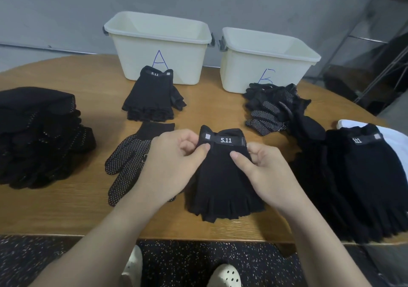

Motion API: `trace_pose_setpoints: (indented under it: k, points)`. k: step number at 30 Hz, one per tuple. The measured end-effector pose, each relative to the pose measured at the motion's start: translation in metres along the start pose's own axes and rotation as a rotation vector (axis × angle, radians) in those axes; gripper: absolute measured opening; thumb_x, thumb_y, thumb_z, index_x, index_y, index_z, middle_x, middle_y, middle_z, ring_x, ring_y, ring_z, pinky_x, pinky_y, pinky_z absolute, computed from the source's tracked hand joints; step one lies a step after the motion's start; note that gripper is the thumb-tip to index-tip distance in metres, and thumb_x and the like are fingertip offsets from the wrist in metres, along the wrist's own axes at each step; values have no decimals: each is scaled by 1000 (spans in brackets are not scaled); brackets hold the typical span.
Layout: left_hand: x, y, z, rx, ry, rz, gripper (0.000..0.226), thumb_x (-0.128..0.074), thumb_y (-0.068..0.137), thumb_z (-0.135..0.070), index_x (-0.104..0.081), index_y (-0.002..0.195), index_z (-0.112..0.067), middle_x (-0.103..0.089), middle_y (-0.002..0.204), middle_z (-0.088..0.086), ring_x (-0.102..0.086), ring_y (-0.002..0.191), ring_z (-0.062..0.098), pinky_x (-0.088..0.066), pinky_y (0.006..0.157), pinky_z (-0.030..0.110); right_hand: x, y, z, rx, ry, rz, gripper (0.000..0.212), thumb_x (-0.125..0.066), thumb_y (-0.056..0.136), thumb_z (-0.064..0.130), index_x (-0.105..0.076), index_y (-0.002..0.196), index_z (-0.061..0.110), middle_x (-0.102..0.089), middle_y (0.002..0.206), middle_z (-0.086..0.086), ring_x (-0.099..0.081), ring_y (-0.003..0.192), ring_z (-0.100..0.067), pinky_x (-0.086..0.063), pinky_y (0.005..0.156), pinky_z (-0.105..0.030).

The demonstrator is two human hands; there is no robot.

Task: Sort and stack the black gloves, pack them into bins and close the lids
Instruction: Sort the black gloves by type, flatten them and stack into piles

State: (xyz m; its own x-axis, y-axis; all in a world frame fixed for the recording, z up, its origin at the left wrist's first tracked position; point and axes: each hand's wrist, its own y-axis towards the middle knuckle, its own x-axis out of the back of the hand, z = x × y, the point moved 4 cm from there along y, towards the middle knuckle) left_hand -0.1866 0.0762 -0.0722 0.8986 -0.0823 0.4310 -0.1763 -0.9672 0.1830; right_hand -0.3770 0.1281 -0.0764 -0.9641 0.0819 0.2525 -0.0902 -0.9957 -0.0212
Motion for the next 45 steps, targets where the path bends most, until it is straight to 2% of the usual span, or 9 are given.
trace_pose_setpoints:
  k: [4,11,21,25,28,32,35,39,45]
  points:
    - [-2,4,4,-45,153,-43,13,-73,92,-36,-73,82,-28,-68,60,-11,-63,54,3,-54,63,30,2,7,-11,36,-235,-91,14,-63,102,25,-74,98,17,-78,88,-3,-75,86,-20,-62,77,-48]
    - [-6,10,9,-38,300,-35,19,-73,90,-42,-68,78,-29,-58,54,-11,-60,61,6,-56,69,35,2,11,-15,60,-662,-278,31,-63,97,37,-61,76,14,-49,51,2,-51,55,-23,-52,61,-46]
    - [-12,10,9,-81,445,0,20,-74,89,-43,-70,101,-27,-64,77,-14,-63,79,10,-56,75,36,-9,2,-9,-17,-908,-308,23,-61,95,49,-58,96,26,-64,78,5,-66,76,-25,-59,71,-41]
    - [-7,2,-10,-393,546,-73,35,-67,94,-36,-68,123,-17,-63,115,-5,-57,109,20,-51,87,38,-11,-1,-6,42,-947,-355,30,-66,93,45,-57,114,25,-61,101,7,-64,93,-23,-56,77,-41]
    - [-14,-9,-14,-591,632,62,34,-56,101,-30,-67,131,-16,-59,139,-1,-53,125,22,-46,106,43,-12,-2,1,237,-867,-393,31,-64,96,25,-58,126,17,-57,118,3,-57,109,-22,-54,86,-40]
    - [-31,-14,8,-433,765,336,66,-18,106,-49,-18,164,-18,-10,172,-2,-8,158,11,-1,127,30,-31,-4,-4,312,-889,-226,48,-46,100,4,-49,148,10,-51,150,-3,-44,140,-20,-39,116,-39]
    - [-34,-13,23,-351,839,494,75,5,96,-57,18,161,-21,27,167,-6,24,154,5,14,126,30,-42,-5,-16,163,-912,-14,56,-31,110,22,-17,164,19,-11,171,7,-1,157,-5,-11,129,-33]
    - [-31,-16,27,-332,913,526,85,24,82,-60,29,157,-18,37,163,-2,31,151,8,21,123,33,-45,-6,-24,26,-1021,91,62,-17,111,41,16,162,27,27,164,14,29,150,-3,15,124,-27]
    - [-29,-23,30,-285,905,501,79,18,91,-60,29,156,-17,35,164,-2,32,151,8,18,126,39,-43,-9,-27,-68,-1043,64,66,-14,109,45,23,159,22,31,165,7,27,152,-6,17,124,-30]
